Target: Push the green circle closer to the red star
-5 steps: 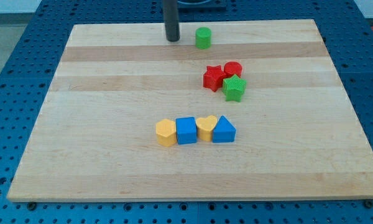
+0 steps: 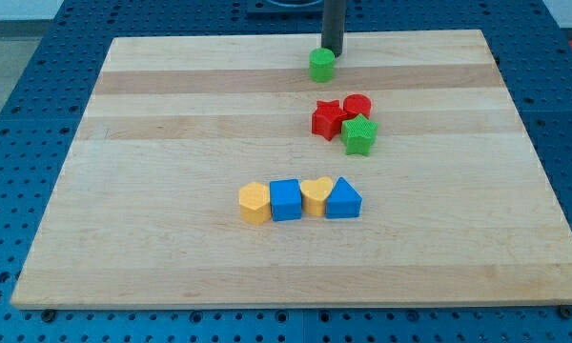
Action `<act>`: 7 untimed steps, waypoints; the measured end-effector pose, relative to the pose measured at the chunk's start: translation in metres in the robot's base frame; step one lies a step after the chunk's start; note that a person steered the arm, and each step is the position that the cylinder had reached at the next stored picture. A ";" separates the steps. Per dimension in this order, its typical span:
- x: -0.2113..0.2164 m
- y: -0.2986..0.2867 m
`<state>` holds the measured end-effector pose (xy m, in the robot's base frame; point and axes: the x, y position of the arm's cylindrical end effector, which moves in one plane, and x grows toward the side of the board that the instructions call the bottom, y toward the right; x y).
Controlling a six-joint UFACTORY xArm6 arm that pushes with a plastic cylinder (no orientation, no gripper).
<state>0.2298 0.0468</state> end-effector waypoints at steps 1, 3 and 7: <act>0.000 -0.026; 0.031 -0.030; 0.090 -0.029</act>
<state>0.3193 0.0176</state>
